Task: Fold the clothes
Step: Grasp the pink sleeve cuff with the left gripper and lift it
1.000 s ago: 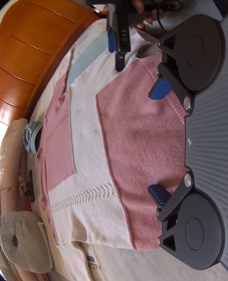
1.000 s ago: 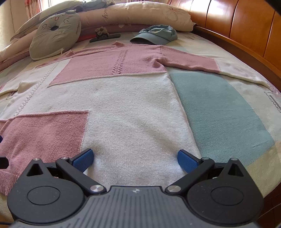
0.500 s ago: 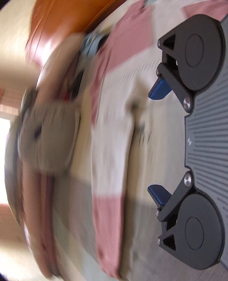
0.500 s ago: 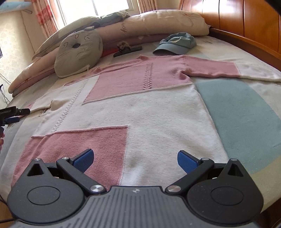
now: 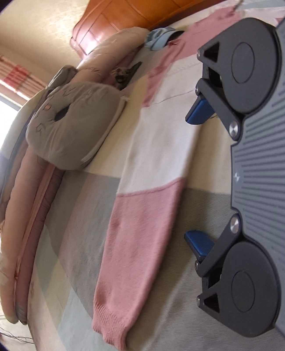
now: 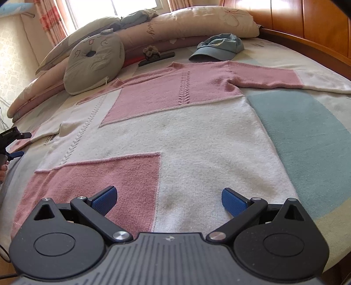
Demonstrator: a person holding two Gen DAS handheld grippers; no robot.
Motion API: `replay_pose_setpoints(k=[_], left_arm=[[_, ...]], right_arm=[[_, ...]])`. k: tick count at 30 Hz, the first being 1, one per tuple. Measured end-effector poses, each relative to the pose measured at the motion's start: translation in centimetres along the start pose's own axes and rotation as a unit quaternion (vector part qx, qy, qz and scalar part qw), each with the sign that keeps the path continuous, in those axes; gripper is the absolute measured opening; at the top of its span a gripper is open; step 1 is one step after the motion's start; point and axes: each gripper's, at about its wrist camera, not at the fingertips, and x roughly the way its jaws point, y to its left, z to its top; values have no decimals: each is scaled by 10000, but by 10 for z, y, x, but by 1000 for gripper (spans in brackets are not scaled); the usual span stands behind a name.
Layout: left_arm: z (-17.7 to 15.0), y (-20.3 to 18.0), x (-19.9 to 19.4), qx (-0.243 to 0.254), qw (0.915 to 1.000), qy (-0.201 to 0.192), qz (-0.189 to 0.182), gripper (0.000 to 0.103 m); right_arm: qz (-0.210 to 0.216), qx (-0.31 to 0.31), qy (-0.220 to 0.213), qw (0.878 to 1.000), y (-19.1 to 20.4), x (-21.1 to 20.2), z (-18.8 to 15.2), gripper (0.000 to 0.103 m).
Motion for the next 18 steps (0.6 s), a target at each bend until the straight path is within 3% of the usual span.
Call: replay_pose_setpoints(k=[5,13,18], left_arm=[[15,12,10,-180,9998,-51,-47,102],[31,42,20,-982,9936,-332,-445,102],[37,48,30,-1080,9917,-509,-472,102]], right_arm=[[-172,32,-9,9998,-1,3,0,103],[-305,-248,22,9992,7,2,1,103],[-314,-144,56,9994,5,2,0,103]])
